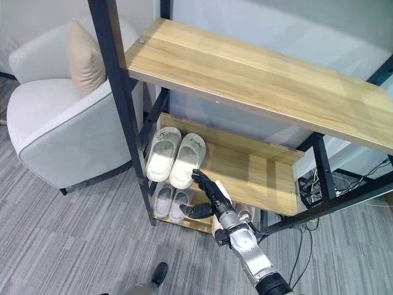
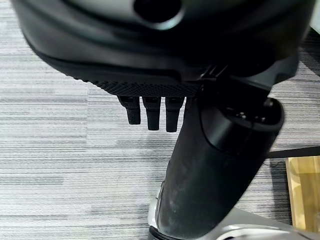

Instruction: Arrange the slippers neatly on the shoe rack.

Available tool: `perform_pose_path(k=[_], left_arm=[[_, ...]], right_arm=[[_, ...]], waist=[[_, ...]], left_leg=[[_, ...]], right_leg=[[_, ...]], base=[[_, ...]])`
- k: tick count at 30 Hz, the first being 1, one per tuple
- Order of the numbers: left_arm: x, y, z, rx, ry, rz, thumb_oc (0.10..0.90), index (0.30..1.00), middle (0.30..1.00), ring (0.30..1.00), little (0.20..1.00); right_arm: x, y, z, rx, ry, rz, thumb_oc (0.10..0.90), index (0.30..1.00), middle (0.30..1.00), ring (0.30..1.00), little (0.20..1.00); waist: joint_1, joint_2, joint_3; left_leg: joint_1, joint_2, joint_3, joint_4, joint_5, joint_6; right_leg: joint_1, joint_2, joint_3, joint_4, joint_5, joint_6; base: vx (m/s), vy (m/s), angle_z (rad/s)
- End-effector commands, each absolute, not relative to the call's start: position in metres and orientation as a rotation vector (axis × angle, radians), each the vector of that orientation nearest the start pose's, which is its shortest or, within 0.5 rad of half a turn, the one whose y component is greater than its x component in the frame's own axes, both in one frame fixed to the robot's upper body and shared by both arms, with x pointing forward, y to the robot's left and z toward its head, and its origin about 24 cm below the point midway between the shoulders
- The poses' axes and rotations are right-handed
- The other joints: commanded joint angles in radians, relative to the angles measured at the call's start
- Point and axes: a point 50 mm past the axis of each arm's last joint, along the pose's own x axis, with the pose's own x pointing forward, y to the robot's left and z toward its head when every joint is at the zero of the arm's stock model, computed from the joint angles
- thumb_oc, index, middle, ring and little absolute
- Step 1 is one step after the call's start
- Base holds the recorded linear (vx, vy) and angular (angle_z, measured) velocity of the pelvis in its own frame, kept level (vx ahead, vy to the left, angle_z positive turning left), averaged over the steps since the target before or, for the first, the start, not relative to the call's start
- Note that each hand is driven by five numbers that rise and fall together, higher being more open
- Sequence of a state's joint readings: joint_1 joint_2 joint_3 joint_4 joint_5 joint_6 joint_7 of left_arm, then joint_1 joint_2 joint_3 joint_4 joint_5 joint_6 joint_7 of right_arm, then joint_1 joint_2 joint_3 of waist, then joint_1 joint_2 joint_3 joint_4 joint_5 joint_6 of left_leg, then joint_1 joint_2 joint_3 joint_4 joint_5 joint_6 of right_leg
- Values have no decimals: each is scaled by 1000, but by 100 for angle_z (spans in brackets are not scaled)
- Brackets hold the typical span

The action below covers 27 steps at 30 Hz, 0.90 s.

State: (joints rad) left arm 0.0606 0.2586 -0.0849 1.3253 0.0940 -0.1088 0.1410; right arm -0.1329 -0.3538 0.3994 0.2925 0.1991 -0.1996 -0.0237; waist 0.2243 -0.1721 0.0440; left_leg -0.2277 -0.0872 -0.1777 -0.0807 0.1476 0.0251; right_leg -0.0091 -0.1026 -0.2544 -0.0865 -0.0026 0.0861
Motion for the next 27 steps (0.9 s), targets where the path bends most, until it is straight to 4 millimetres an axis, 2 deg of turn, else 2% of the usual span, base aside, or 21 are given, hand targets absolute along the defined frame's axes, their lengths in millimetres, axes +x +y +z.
perform_pose_path(k=[1,6,7,9,10,14,16,17,21,22,23,26,27], left_arm=[[43,255,-164,486,1310,112,800,900,900,900,900],[37,254,-165,482,1329,121,800,900,900,900,900],[34,253,-165,470,1340,137,800,900,900,900,900],[33,252,-166,464,1344,143,800,900,900,900,900],[31,249,-167,447,1351,148,800,900,900,900,900],[29,244,-168,409,1358,151,800,900,900,900,900],[28,241,-169,378,1362,153,800,900,900,900,900],[31,239,-170,322,1355,185,800,900,900,900,900],[32,234,-171,246,1350,192,800,900,900,900,900],[34,232,-171,216,1341,184,800,900,900,900,900],[38,229,-171,200,1320,176,800,900,900,900,900],[40,227,-171,190,1307,173,800,900,900,900,900],[47,223,-171,163,1265,180,800,900,900,900,900]], right_arm=[[284,-122,51,-193,-145,362,800,900,900,900,900],[288,-130,51,-219,-153,290,800,900,900,900,900],[284,-138,58,-267,-204,251,800,900,900,900,900],[281,-143,66,-311,-252,225,800,900,900,900,900],[266,-153,82,-315,-341,213,800,900,900,900,900],[249,-166,91,-308,-390,176,800,900,900,900,900],[240,-172,87,-318,-370,158,800,900,900,900,900],[233,-178,84,-345,-358,134,800,900,900,900,900],[225,-184,78,-359,-324,124,800,900,900,900,900],[219,-187,67,-391,-269,147,800,900,900,900,900],[210,-197,46,-458,-161,141,800,900,900,900,900],[205,-203,37,-491,-116,118,800,900,900,900,900],[194,-221,12,-525,8,18,800,900,900,900,900]], waist=[[28,22,-8],[33,28,-14],[25,33,-17],[19,37,-19],[3,45,-26],[-26,53,-36],[-38,59,-44],[-58,66,-49],[-78,76,-57],[-94,84,-64],[-112,92,-68],[-119,97,-70],[-142,109,-72]], left_leg=[[111,67,-9,-7,-144,-35],[122,67,-7,-7,-150,-34],[131,67,-4,-7,-152,-33],[134,69,-2,-7,-153,-33],[144,69,3,-7,-155,-32],[156,73,15,-7,-157,-34],[163,75,23,-7,-158,-35],[170,78,31,-7,-157,-36],[177,80,45,-7,-157,-38],[186,83,57,-7,-159,-40],[193,85,71,-7,-160,-41],[197,87,78,-7,-162,-42],[203,90,92,-7,-160,-43]], right_leg=[[-8,-37,7,0,17,44],[1,-39,3,1,16,44],[7,-39,5,3,14,44],[10,-39,5,5,13,45],[16,-38,8,8,12,46],[20,-38,17,16,10,46],[24,-38,21,19,8,45],[26,-36,29,24,6,44],[25,-36,37,27,6,42],[27,-34,47,24,8,41],[28,-31,59,20,9,40],[29,-30,66,20,9,40],[28,-28,84,15,12,39]], base=[[0,0,0],[0,0,0],[0,0,0],[0,0,0],[0,0,0],[-11,-14,-3],[-18,-28,-5],[-12,-23,-8],[-22,-26,-22],[-55,-68,-12],[-55,-68,-28],[-39,-47,-26],[-66,-60,-21]])
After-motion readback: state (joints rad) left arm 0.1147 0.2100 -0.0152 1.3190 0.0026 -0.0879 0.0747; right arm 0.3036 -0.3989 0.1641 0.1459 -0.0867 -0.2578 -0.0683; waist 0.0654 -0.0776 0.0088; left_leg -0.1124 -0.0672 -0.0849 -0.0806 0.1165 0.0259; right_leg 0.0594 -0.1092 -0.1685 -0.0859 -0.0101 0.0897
